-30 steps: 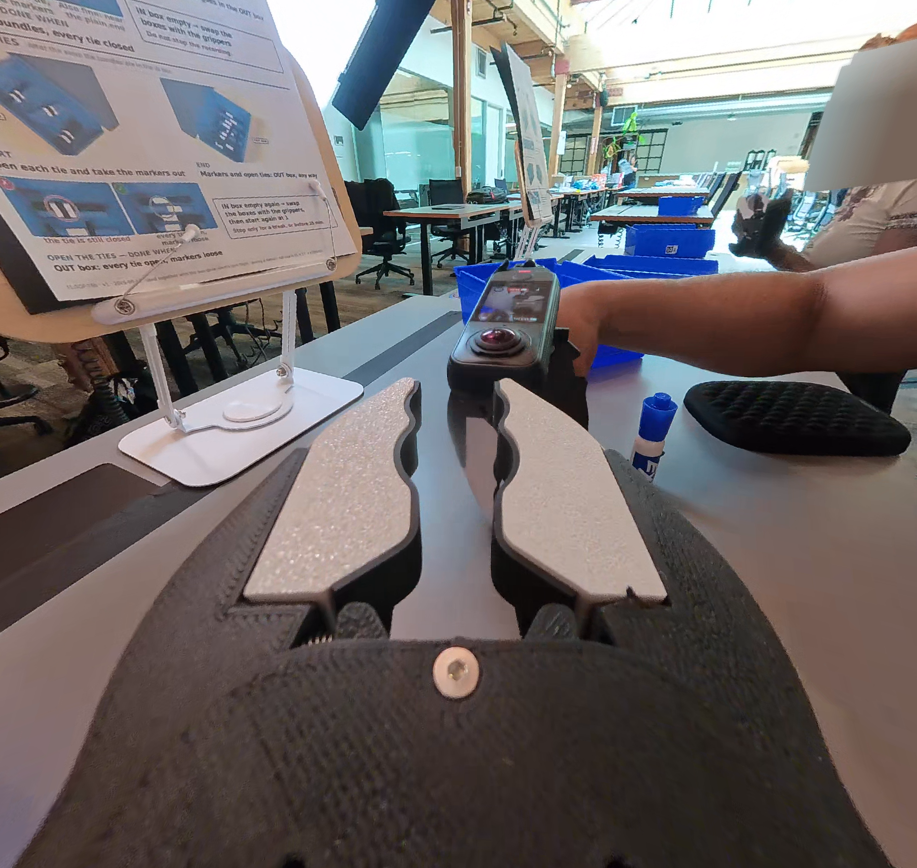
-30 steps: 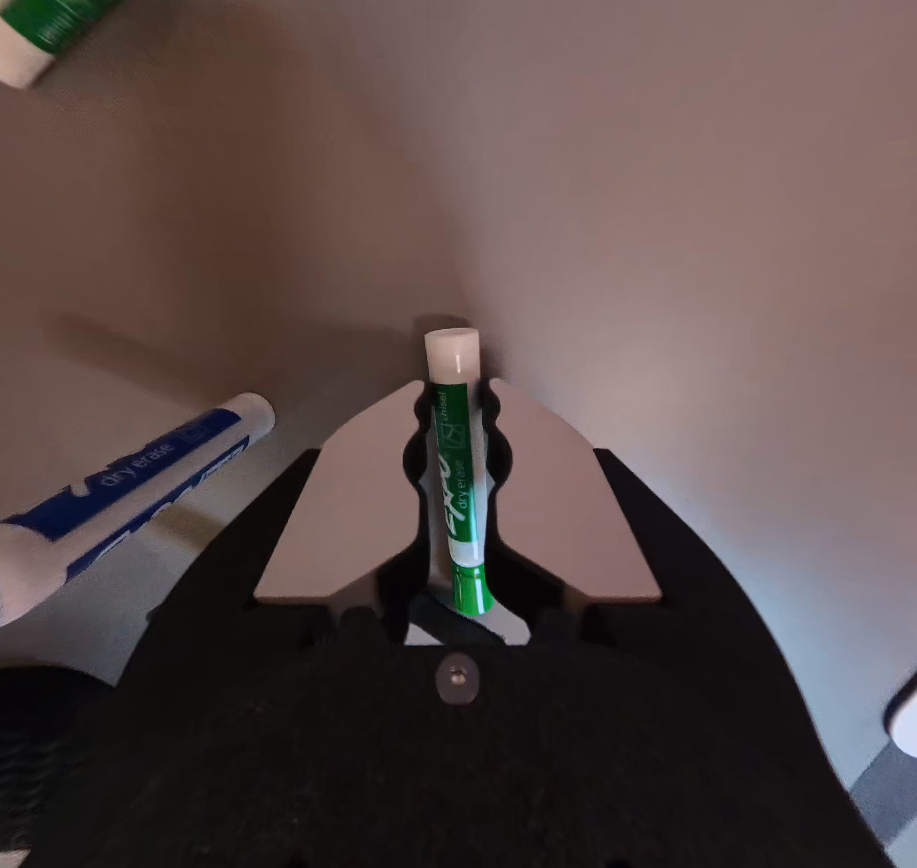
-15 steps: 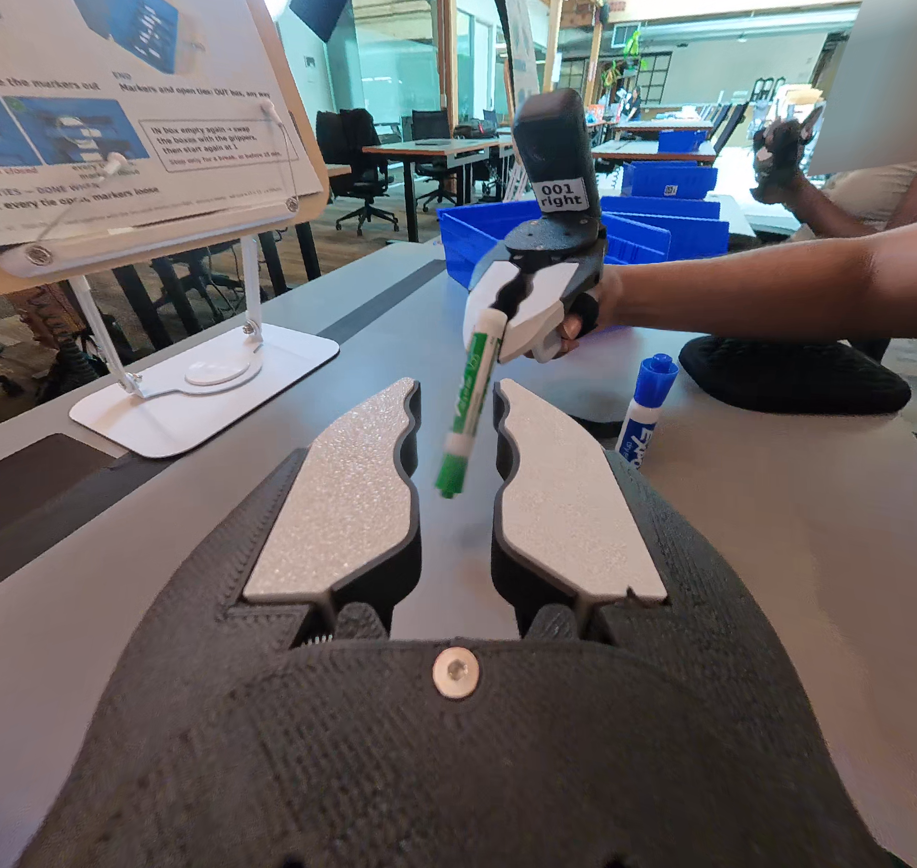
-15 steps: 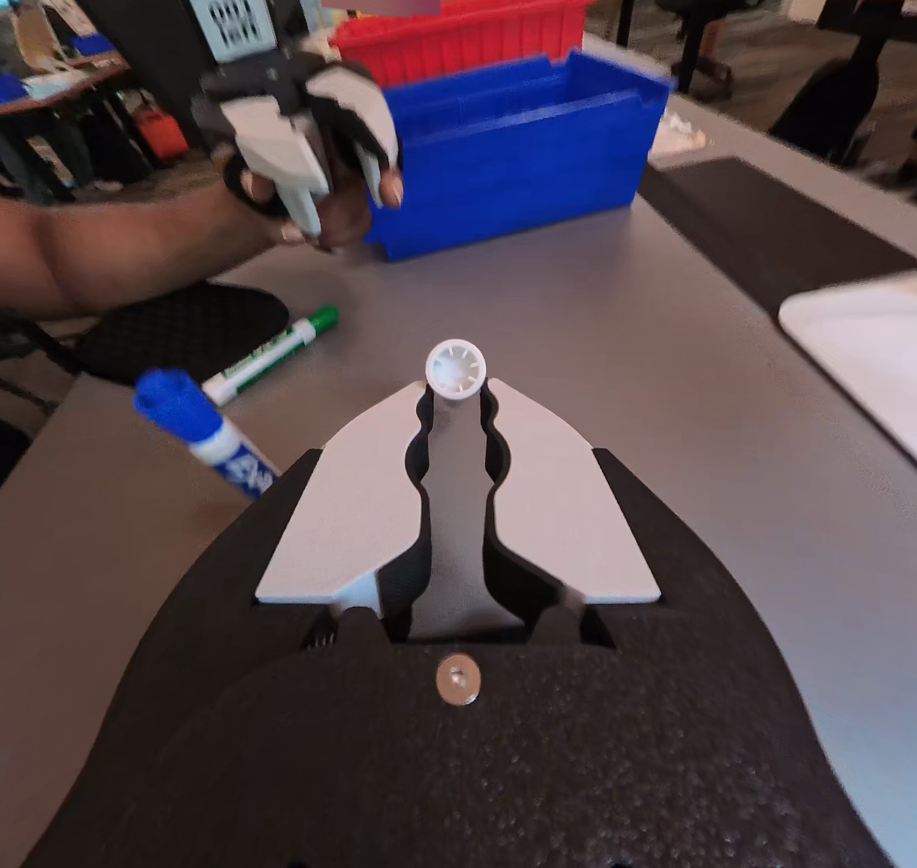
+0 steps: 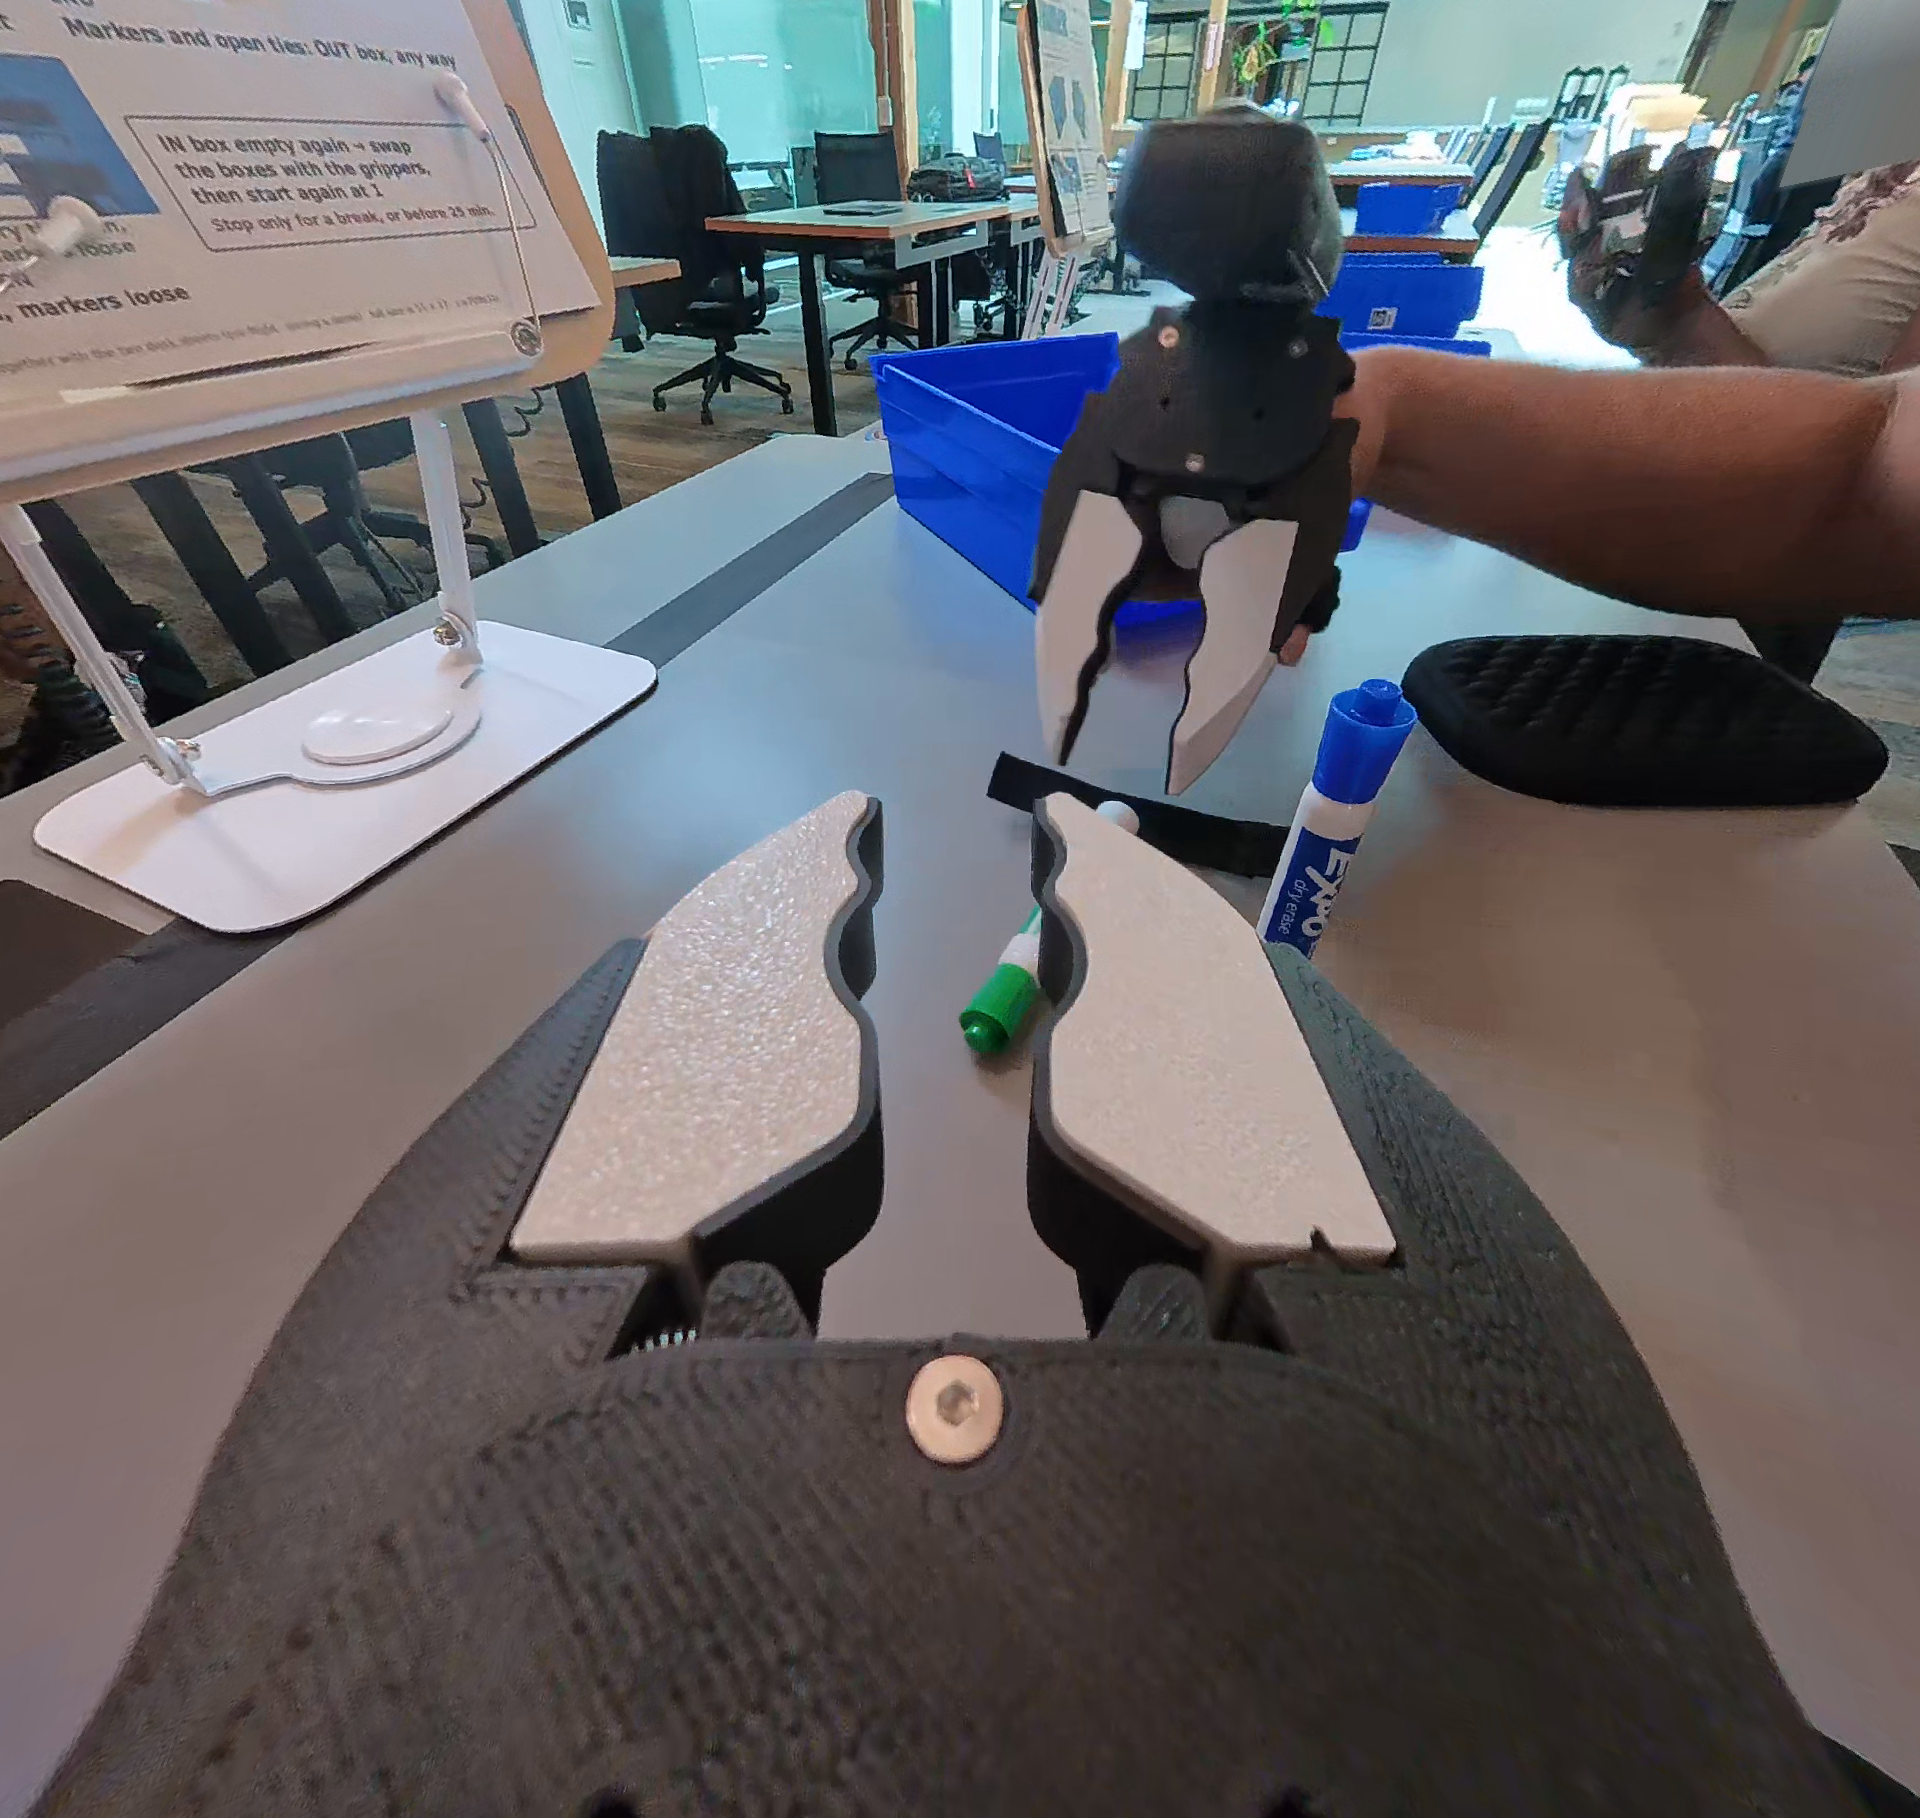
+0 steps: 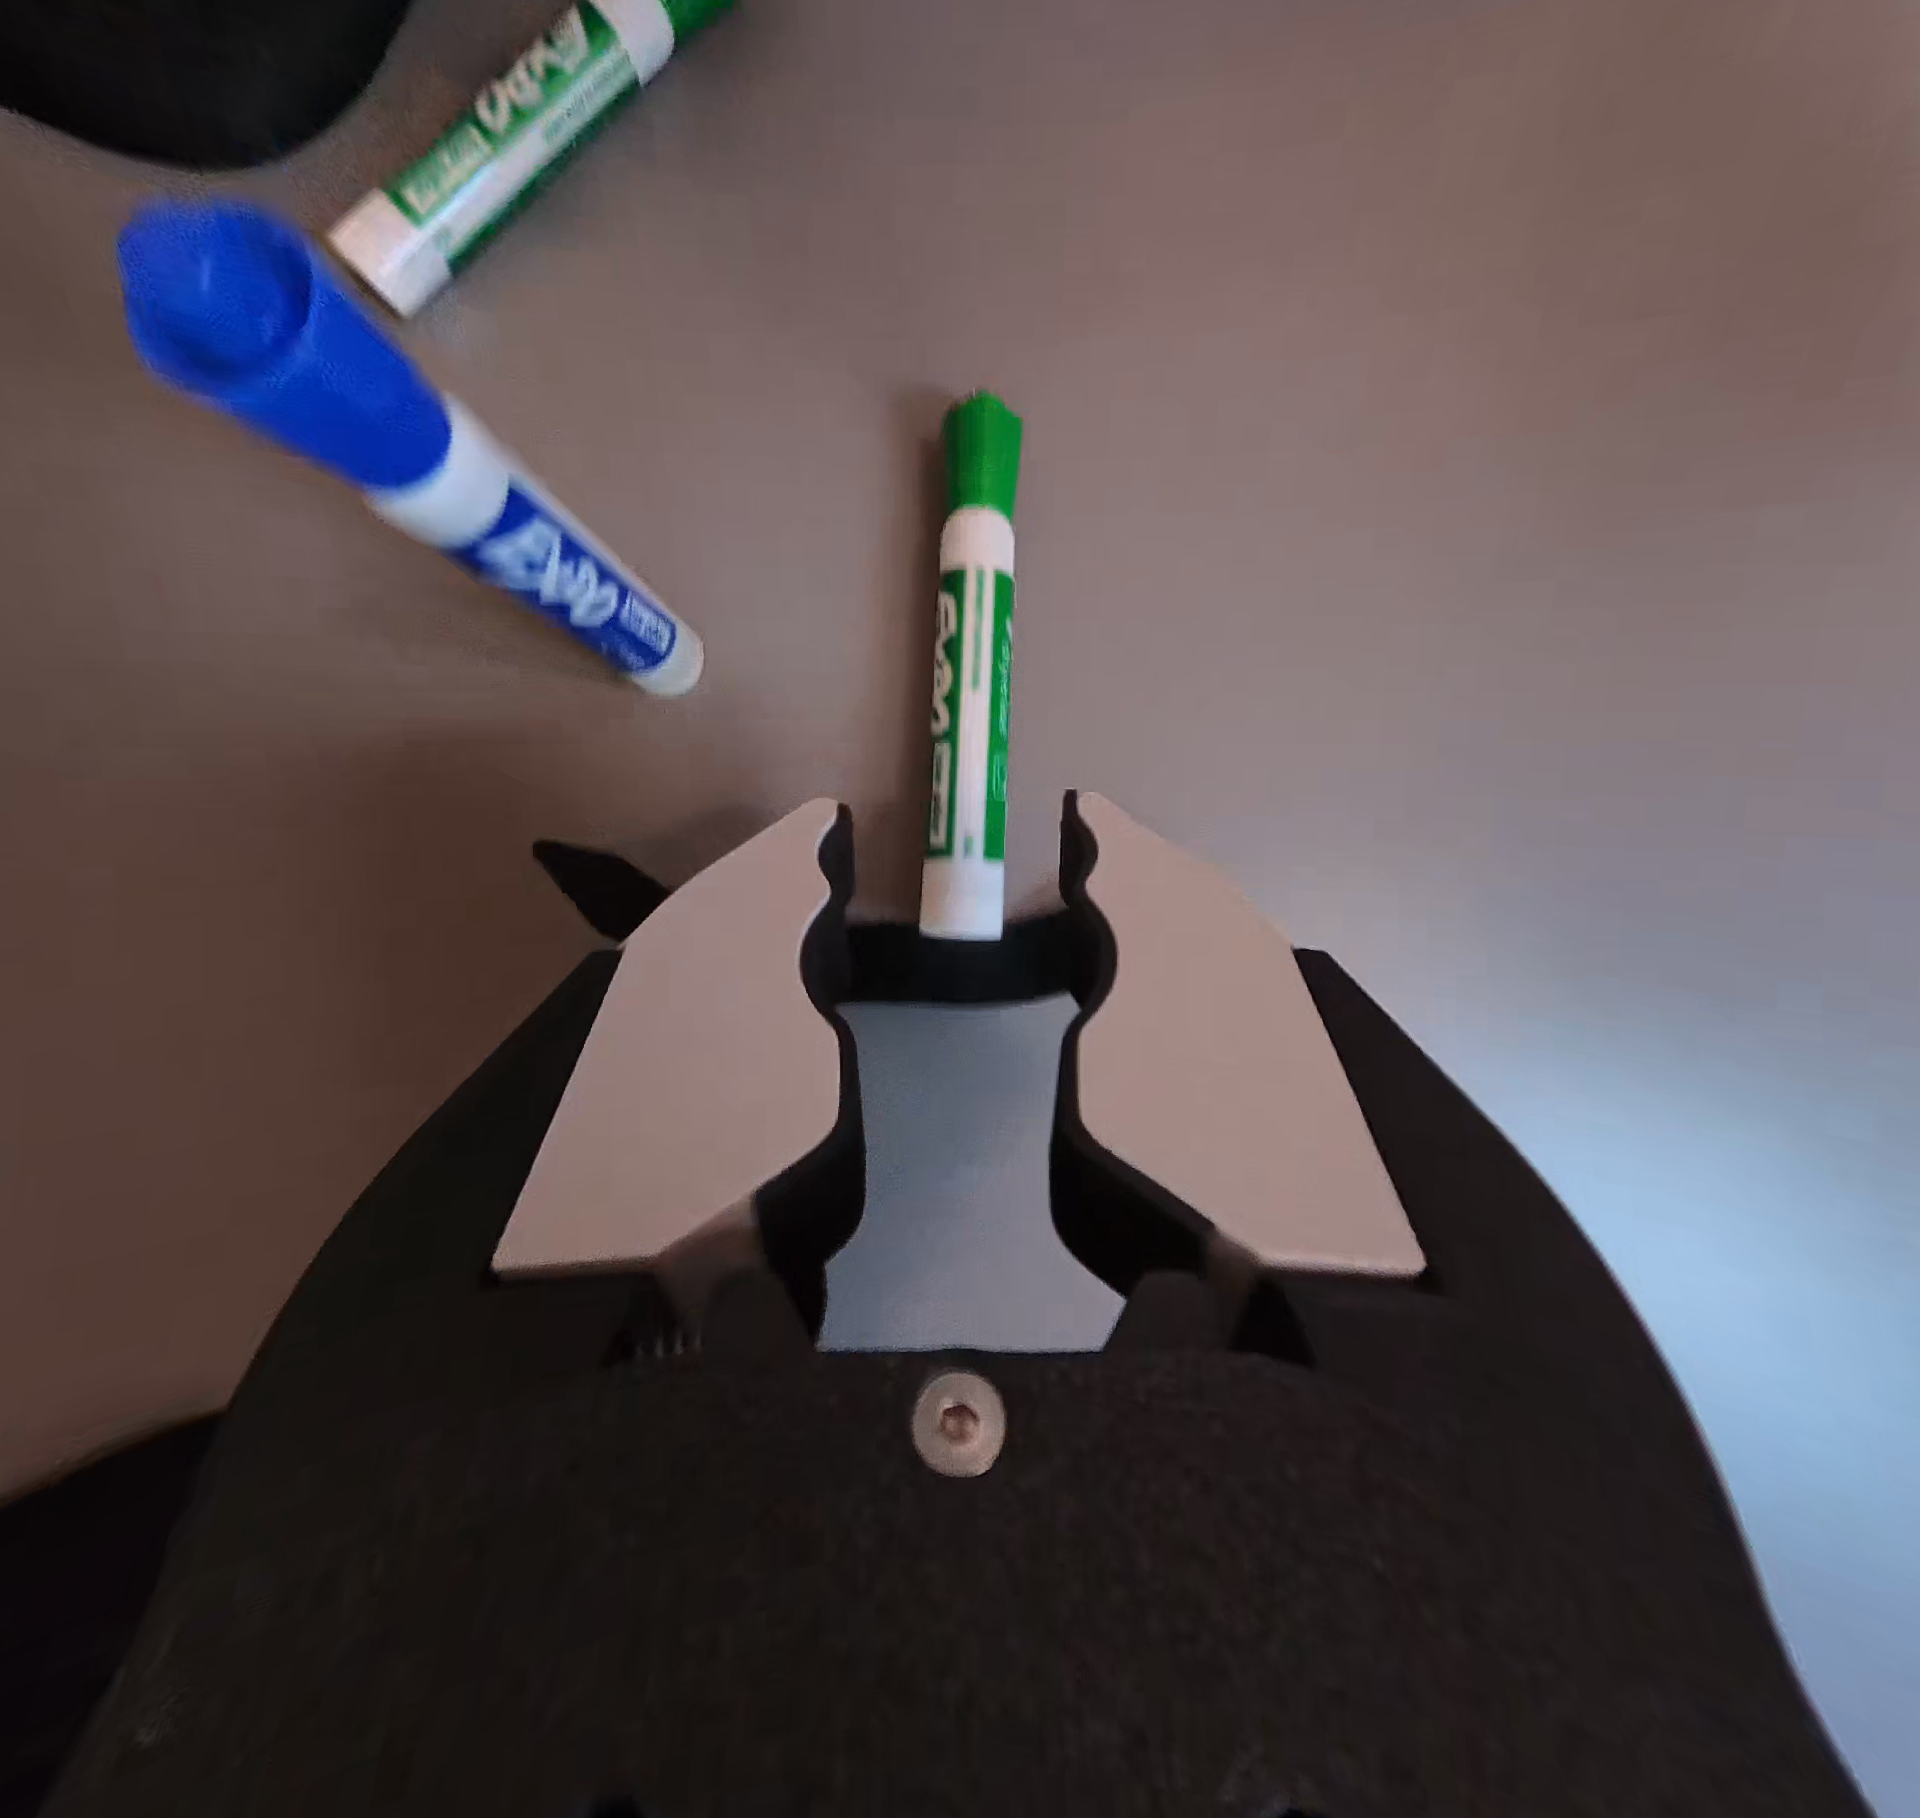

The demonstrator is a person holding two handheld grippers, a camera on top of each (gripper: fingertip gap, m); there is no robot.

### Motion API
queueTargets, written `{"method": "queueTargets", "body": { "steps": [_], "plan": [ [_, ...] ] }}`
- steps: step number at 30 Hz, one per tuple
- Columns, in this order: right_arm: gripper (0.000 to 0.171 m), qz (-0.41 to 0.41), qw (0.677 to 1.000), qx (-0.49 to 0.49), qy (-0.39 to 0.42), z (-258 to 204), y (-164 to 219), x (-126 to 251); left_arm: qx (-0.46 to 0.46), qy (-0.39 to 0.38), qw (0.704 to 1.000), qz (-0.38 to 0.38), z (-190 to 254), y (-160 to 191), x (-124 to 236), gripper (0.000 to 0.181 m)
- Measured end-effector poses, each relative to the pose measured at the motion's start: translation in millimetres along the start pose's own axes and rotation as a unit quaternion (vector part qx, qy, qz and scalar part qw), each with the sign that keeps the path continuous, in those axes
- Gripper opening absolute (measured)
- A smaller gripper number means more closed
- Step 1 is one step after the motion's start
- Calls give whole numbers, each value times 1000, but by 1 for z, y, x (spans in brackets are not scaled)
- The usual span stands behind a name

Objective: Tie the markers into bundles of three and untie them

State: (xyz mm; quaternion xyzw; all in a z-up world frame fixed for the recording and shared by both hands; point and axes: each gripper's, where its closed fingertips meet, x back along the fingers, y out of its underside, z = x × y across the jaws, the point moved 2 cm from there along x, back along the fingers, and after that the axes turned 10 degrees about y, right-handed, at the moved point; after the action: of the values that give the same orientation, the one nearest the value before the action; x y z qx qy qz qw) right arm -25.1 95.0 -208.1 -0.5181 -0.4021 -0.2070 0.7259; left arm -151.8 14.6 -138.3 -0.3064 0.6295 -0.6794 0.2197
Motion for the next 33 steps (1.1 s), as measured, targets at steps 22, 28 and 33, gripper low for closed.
{"method": "queueTargets", "body": {
  "steps": [22, 28, 33],
  "plan": [
    [19, 305, 946, -110, -7, -2, -67, 23, 8, 19, 1000, -22, 4, 12, -8, 27],
    [18, 299, 949, -100, -17, -23, -56, 33, 10, 23, 999, -27, 6, 15, -11, 28],
    [19, 283, 955, -85, -24, -27, -58, 30, 12, 27, 999, -34, 7, 19, -14, 28]
  ]
}}
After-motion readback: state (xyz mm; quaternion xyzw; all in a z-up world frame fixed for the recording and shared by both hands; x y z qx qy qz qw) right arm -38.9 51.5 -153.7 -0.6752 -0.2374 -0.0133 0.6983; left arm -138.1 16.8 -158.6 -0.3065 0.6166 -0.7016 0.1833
